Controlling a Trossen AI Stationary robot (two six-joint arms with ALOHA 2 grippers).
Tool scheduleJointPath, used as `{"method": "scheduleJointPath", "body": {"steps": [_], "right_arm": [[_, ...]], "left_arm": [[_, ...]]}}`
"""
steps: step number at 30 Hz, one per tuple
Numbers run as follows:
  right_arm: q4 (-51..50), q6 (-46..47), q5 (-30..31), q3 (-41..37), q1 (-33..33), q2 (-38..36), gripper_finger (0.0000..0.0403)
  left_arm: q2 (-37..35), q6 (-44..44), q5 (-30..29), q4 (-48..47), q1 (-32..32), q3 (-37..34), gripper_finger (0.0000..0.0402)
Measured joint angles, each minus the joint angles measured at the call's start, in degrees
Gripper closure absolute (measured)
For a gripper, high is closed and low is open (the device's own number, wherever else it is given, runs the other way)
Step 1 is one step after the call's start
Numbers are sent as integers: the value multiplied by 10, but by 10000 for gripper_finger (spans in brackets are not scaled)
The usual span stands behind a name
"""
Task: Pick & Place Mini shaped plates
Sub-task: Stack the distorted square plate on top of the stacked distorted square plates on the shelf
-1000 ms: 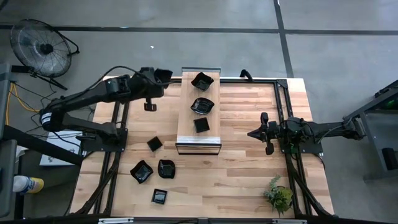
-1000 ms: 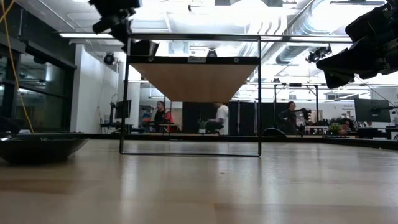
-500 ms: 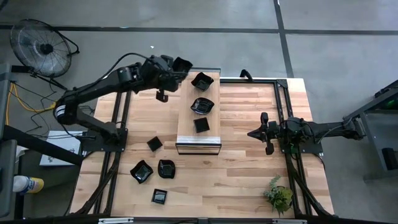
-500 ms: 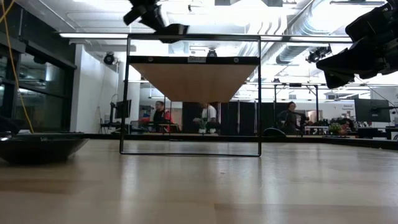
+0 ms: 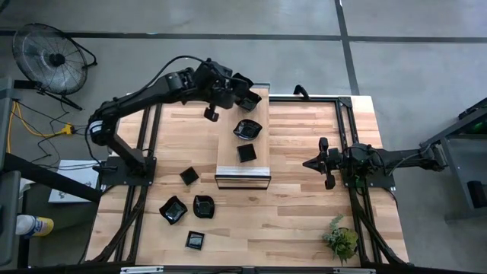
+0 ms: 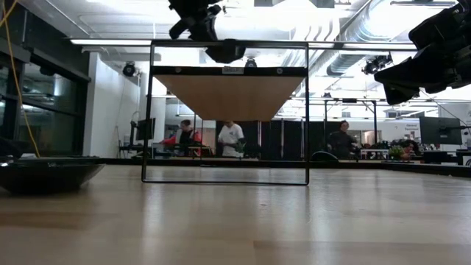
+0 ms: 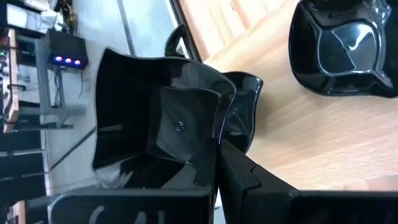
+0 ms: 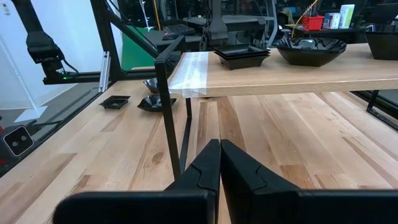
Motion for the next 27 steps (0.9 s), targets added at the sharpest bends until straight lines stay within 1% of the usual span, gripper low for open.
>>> {"method": "scheduleJointPath", "body": {"steps": [6,13,27], "right_arm": [[0,0,0,0,0,0,398],[0,0,0,0,0,0,400],[0,0,0,0,0,0,395]], "left_arm": [[21,35,-3,1,0,4,401],[48,47,-8,1,-1,4,401],[93,41,-14,33,-2,4,401]]}}
